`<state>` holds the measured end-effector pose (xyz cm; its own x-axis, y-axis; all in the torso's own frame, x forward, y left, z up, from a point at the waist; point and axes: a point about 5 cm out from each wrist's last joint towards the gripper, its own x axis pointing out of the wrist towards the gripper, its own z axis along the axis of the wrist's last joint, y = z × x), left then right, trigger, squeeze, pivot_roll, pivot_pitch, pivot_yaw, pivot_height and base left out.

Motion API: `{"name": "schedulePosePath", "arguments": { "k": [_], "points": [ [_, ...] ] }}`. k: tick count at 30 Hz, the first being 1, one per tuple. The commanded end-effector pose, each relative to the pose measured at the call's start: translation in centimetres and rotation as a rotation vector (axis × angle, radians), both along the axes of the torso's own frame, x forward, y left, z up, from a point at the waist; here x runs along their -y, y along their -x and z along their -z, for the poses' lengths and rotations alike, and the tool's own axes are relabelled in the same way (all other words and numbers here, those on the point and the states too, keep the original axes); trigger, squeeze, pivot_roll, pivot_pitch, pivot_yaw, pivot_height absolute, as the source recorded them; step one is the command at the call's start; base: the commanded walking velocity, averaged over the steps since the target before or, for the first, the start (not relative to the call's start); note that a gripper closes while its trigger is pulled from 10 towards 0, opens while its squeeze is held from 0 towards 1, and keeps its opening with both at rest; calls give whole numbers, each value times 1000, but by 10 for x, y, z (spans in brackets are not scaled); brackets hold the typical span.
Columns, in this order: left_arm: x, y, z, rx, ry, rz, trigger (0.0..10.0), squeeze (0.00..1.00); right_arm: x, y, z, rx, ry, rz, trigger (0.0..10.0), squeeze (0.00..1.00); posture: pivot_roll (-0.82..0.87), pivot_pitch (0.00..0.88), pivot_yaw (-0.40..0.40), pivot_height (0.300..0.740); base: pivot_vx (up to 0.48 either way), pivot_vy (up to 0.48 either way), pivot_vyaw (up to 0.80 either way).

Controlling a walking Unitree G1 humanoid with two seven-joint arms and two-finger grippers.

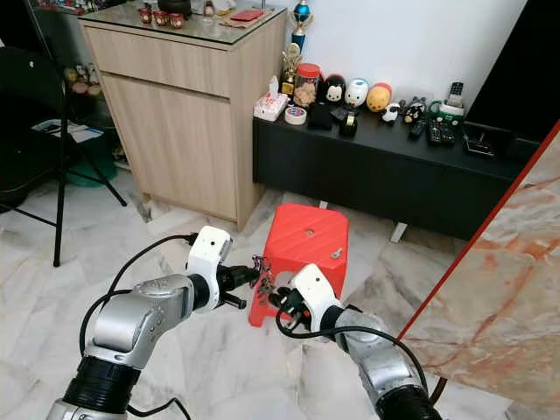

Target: Hang keys on a hook

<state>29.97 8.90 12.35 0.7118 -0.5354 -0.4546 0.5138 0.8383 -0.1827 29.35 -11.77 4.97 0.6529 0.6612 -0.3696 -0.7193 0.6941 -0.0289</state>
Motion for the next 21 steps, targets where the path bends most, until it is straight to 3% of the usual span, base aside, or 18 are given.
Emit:
{"name": "schedulePosePath", "arguments": {
  "k": [1,21],
  "points": [
    [7,0,-10,24,15,34,10000,0,6,-4,-1,10,3,33,10000,0,83,0,-88,740,0,0,0],
    [11,0,-13,31,30,56,10000,0,6,-8,4,0,-17,43,10000,0,86,0,-90,740,0,0,0]
  ]
}}
